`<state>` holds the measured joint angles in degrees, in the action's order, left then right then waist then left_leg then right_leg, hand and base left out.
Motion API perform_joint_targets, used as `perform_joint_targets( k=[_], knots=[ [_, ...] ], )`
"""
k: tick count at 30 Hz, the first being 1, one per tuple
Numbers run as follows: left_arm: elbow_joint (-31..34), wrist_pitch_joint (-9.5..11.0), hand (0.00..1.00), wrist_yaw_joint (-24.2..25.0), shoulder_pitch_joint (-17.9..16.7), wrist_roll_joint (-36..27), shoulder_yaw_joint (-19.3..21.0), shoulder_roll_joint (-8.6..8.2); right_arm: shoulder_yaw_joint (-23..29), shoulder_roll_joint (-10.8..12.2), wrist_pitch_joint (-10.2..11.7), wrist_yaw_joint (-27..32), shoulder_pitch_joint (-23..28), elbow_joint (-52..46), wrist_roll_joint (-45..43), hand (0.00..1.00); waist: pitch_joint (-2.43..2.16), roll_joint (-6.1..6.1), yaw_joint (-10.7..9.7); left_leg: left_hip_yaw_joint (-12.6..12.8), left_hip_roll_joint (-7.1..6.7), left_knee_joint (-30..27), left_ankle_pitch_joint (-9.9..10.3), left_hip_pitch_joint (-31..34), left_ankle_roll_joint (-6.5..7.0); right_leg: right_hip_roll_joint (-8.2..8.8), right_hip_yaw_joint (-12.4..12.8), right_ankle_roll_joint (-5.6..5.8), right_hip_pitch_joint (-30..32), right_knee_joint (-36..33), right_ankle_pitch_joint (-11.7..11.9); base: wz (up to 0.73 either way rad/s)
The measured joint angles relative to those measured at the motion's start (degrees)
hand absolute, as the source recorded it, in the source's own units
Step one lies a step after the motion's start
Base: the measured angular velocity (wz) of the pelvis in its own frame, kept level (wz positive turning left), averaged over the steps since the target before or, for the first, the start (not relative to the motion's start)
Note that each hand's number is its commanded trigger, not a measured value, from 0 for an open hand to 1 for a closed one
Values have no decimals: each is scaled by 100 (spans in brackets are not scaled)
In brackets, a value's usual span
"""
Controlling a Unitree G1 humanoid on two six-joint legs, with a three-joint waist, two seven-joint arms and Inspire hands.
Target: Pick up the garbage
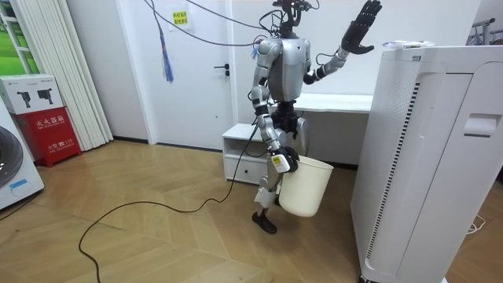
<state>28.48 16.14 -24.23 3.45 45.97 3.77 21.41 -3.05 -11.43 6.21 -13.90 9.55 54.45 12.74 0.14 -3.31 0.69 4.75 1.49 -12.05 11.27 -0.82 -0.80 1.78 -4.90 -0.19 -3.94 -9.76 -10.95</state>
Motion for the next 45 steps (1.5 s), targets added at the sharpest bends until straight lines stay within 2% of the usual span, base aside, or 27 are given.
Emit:
perform_joint_targets(
  k=[5, 10, 13, 22, 28, 31, 35, 41, 45],
  knots=[
    [0, -8, 0, 10, -278, 262, 59, 226, 4, -17, 0, 6, -1, 111, -4, 100, -35, -53, -6, 0, -7, 45, -5, -28, 7, 4, 1, 0, -4, 9, 0, 0],
    [-2, -69, 0, 29, -353, 441, 91, 229, 6, -17, 0, 5, -1, 115, -68, 100, -38, -58, 37, 2, -8, 60, -12, -34, 6, 3, 4, 0, -4, 10, 0, 0],
    [-2, -79, 0, 84, -352, 485, 284, 231, 11, -16, -1, 4, 4, 115, -188, 100, -37, -59, 68, 3, -8, 62, -12, -44, 6, 2, 7, 0, -26, 10, 0, 0],
    [-47, -189, 0, 75, -299, 484, 684, 238, 118, -16, -7, -4, 7, 118, -182, 100, 62, -96, 100, -6, -12, 52, -15, -90, 9, 8, 0, 1, -89, 15, 0, 0],
    [-100, -251, 0, 71, -298, 482, 733, 242, 215, -16, -31, -65, 16, 106, -197, 100, 52, -117, 78, -19, -14, 55, -15, -75, 9, 8, -4, 1, -85, 20, 0, 0],
    [-163, -400, 0, 82, -296, 480, 733, 246, 223, -32, -86, -81, 17, 89, -197, 100, 39, -135, 58, -20, -14, 54, -15, -65, 9, 8, -10, 1, -81, 23, -1, 0],
    [-168, -576, 0, 199, -127, 477, 733, 251, 280, -39, -137, -130, 44, -3, -198, 100, 31, -143, 4, -19, -15, 54, -15, -71, 9, 11, -1, 1, -87, 15, 0, 0],
    [-263, -647, 0, 617, 185, 479, 732, 272, 434, -33, -151, -241, 70, -75, -210, 100, 21, -155, -76, -6, -13, 52, -15, -87, 10, 10, 7, 1, -95, 12, 0, 0],
    [-288, -749, 0, 849, 206, 488, 728, 305, 445, -39, -197, -243, 36, -81, -334, 100, 27, -145, -187, -5, -13, 51, -15, -91, 10, 11, 6, 1, -94, 10, 0, 0]
  ],
)
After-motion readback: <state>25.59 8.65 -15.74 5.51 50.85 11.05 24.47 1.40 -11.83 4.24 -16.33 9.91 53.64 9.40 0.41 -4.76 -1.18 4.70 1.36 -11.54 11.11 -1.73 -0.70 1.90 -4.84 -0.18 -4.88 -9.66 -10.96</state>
